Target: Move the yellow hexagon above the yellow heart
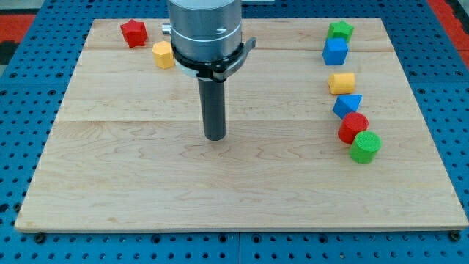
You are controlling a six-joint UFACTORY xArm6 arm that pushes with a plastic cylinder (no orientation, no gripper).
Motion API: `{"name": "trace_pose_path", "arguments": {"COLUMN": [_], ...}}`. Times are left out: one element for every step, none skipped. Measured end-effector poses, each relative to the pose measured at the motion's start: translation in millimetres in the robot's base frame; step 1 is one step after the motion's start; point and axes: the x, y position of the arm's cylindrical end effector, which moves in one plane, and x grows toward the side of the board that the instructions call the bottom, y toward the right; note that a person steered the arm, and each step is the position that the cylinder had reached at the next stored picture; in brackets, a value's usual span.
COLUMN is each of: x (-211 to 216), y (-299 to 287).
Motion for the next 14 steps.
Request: {"name": "trace_pose_path", "arguments": {"x": [-12.0, -39.4, -103.4, -167.6, -179.7, -179.5, -174.2, -203.9, -199.1, -169.6, -150.1, -157.8, -112.0, -102.7], "y": [-46.0, -85.6, -144.6, -136.9, -116.8, -54.2, 6.2, -34.5, 40.3, 93.2, 151.4, 111.6, 132.2, 146.0]}}
